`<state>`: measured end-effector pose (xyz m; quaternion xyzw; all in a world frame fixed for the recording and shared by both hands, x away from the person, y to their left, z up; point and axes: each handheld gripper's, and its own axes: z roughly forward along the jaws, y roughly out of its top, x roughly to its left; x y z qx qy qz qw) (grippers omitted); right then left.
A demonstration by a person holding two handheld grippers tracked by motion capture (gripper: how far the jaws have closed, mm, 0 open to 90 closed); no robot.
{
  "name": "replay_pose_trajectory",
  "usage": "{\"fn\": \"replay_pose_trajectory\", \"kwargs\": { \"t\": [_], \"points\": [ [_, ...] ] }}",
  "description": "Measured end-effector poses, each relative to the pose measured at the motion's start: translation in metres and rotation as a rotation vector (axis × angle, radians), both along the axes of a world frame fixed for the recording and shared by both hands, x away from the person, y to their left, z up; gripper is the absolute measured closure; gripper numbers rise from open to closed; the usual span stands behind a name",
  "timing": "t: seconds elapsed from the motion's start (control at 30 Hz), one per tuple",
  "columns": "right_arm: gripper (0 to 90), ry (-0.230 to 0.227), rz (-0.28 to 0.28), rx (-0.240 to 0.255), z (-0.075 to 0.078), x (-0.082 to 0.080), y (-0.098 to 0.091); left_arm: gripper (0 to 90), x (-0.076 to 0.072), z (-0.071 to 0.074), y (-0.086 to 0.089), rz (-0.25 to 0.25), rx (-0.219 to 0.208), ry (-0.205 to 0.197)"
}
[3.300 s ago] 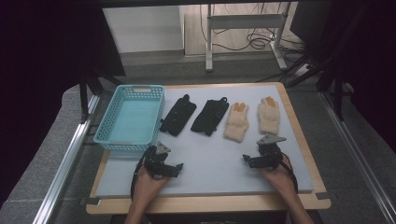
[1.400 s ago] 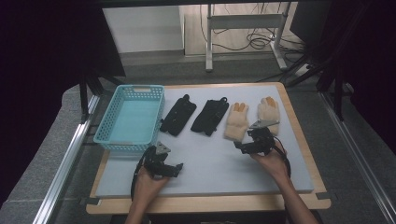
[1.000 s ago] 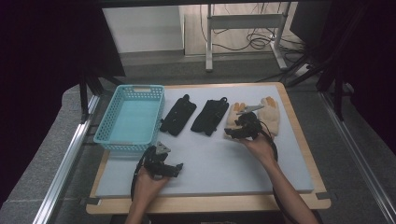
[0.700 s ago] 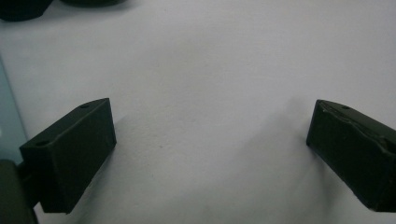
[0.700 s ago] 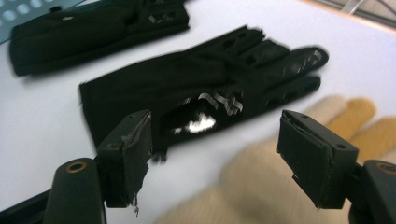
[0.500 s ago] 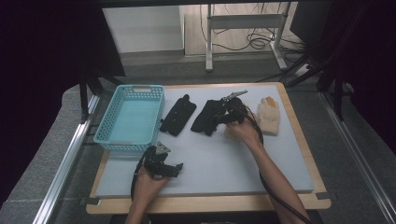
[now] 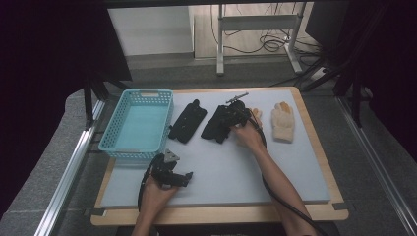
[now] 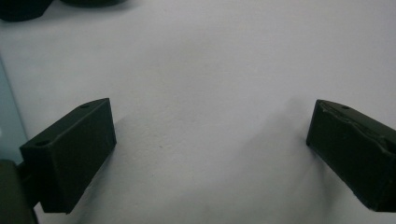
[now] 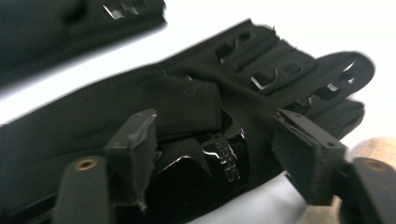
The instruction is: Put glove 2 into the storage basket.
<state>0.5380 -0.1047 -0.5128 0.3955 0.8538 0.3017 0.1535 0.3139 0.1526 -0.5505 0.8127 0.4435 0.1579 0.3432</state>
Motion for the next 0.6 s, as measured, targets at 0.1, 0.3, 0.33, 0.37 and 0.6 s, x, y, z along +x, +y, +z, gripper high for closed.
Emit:
{"fn": "replay_pose_trajectory", "kwargs": {
  "t": [0.1, 0.3, 0.33, 0.37, 0.6],
  "points": [
    [29.3, 0.015, -0.014, -0.023, -0.0033, 0.0015, 0.0036, 2.0, 0.0001, 0.0, 0.0, 0.0, 0.0, 0.001],
    [58.7, 0.025, -0.015, 0.003, -0.0047, -0.0026, 0.0035, 2.0, 0.0, 0.0, 0.0, 0.0, 0.0, 0.0],
    [63.4, 0.003, -0.017, -0.019, -0.0047, -0.0038, 0.0032, 2.0, 0.0, 0.0, 0.0, 0.0, 0.0, 0.0],
    [66.6, 0.001, -0.024, -0.014, -0.0048, -0.0038, 0.0021, 2.0, 0.0, 0.0, 0.0, 0.0, 0.0, 0.0],
    [84.8, 0.009, -0.002, -0.006, -0.0025, -0.0043, -0.0009, 2.1, 0.0, 0.0, 0.0, 0.0, 0.0, 0.001]
  ]
}}
